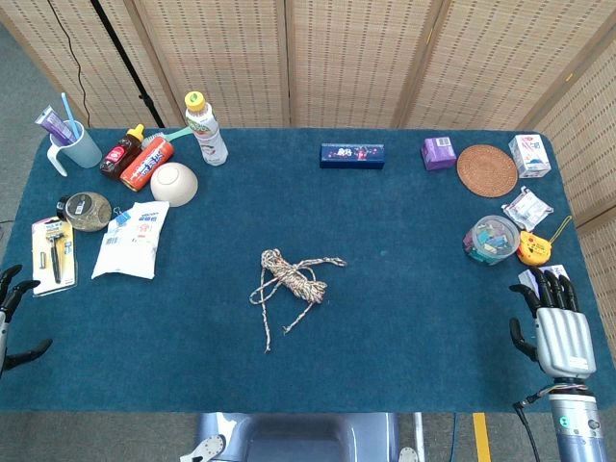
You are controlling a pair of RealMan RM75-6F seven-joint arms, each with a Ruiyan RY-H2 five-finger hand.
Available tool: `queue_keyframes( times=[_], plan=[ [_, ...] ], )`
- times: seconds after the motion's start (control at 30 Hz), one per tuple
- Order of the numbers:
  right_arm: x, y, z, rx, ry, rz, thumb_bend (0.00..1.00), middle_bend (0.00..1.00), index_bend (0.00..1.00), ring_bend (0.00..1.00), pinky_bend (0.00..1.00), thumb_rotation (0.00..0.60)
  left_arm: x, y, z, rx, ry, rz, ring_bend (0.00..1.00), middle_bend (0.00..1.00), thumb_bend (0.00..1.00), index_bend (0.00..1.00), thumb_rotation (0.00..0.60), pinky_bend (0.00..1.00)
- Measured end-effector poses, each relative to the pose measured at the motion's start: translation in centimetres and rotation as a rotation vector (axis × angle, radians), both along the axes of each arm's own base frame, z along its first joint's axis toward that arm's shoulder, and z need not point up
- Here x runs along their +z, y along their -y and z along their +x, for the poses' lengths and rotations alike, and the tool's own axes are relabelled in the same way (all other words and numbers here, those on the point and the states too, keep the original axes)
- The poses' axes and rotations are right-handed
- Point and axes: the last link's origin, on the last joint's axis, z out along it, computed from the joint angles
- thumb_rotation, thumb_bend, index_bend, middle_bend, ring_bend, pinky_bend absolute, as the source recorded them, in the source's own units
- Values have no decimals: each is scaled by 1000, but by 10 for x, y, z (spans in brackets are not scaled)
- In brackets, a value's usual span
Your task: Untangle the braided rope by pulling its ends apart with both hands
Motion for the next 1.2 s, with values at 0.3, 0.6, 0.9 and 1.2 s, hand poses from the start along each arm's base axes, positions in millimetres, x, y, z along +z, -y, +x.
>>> queue_keyframes(
  times=[0.3, 0.6, 0.9, 1.2],
  plan=[
    [0, 0, 1, 4, -1, 0, 483, 56, 260, 4, 2, 600, 0, 0, -1, 1, 1, -2, 9, 116, 70, 244, 600, 0],
    [-1, 1, -1, 8, 3, 2, 483, 56, 260, 5, 2, 600, 1, -1, 1, -1, -6, -10, 9, 116, 70, 244, 600, 0],
    [-1, 5, 0, 29, 17, 6, 482, 60, 261, 12, 2, 600, 5, -3, 4, -10, -9, -9, 9, 116, 70, 244, 600, 0],
    [-5, 12, 7, 85, 93, 52, 483, 85, 330, 35, 2, 600, 7, -6, 9, -32, -19, -22, 9, 117, 70, 250, 600, 0]
  ],
)
